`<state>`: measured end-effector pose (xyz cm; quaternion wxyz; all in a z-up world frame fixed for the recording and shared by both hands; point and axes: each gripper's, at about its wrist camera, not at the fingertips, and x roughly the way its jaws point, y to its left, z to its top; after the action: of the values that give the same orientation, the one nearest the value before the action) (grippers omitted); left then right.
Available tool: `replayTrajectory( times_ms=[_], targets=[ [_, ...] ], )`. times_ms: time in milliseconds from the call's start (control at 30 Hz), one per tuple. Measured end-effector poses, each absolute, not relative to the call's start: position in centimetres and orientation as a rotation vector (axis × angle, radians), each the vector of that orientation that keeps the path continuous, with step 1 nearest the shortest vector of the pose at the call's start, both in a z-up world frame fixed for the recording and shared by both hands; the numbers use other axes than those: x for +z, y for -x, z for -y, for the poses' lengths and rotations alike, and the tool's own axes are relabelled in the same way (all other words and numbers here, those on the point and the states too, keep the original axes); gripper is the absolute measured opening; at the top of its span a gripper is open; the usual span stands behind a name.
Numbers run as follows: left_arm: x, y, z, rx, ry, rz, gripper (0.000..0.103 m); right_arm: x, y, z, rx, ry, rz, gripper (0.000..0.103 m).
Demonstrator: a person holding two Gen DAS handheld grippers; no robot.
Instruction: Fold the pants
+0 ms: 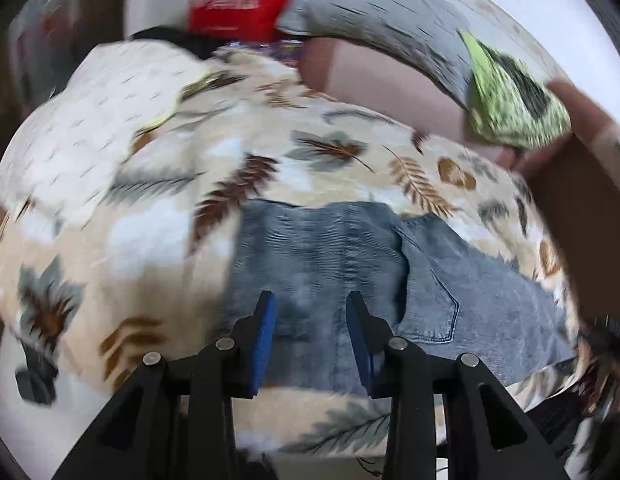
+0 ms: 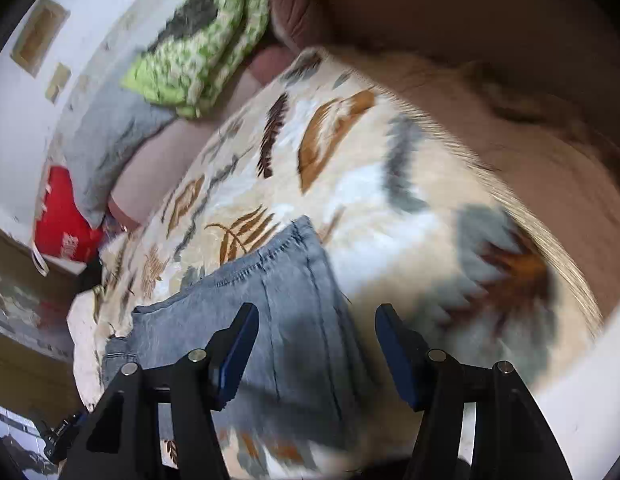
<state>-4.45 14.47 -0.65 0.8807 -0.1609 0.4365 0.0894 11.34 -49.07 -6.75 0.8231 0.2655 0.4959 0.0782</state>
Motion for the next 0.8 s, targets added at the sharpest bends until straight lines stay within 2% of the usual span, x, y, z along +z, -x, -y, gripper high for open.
replayTrajectory(
  times_ms=[133,200,267,433,500,600,667,733,767,800],
  targets=[
    [-5.7,1.7,-13.6,0.280,0.267,-1.039,0.037,-8.9,-16.7,45.5,0.138,-0.377,-1.187,0.062],
    [-7.2,1.8,-14.2,0.284,0.303,-1.058,0.040,-9.7,-17.5,44.7,0.128,-0.314,-1.214,0.017],
    [-7.2,2.3,-14.2,0.272,0.314,-1.020,0.040,-8.8,-17.5,44.2,0.103,-0.248,-1.186,0.014],
    [-7.4,2.1,-14.2,0.267,0.293,-1.011,0.041,-4.1,-17.8,42.9,0.071,-0.113,-1.035,0.012],
    [-7.5,2.2,-14.2,0.268,0.292,-1.002,0.041,-3.9,-18.7,42.8,0.069,-0.119,-1.001,0.012],
    [-7.6,2.5,-14.2,0.266,0.290,-0.995,0.042,-9.5,-20.7,42.8,0.067,-0.133,-1.199,0.015],
    [-7.5,2.6,-14.3,0.264,0.296,-0.995,0.042,-9.6,-19.7,42.9,0.047,-0.114,-1.151,0.021],
    [-7.5,2.6,-14.3,0.261,0.295,-0.994,0.042,-7.8,-17.7,43.4,0.041,-0.169,-1.093,0.022],
    [-7.4,2.6,-14.3,0.262,0.297,-0.995,0.042,-6.6,-16.6,43.5,0.056,-0.197,-1.059,0.026],
    [-7.3,2.5,-14.3,0.264,0.302,-0.998,0.042,-5.1,-15.1,43.4,0.080,-0.222,-1.020,0.038]
  ],
)
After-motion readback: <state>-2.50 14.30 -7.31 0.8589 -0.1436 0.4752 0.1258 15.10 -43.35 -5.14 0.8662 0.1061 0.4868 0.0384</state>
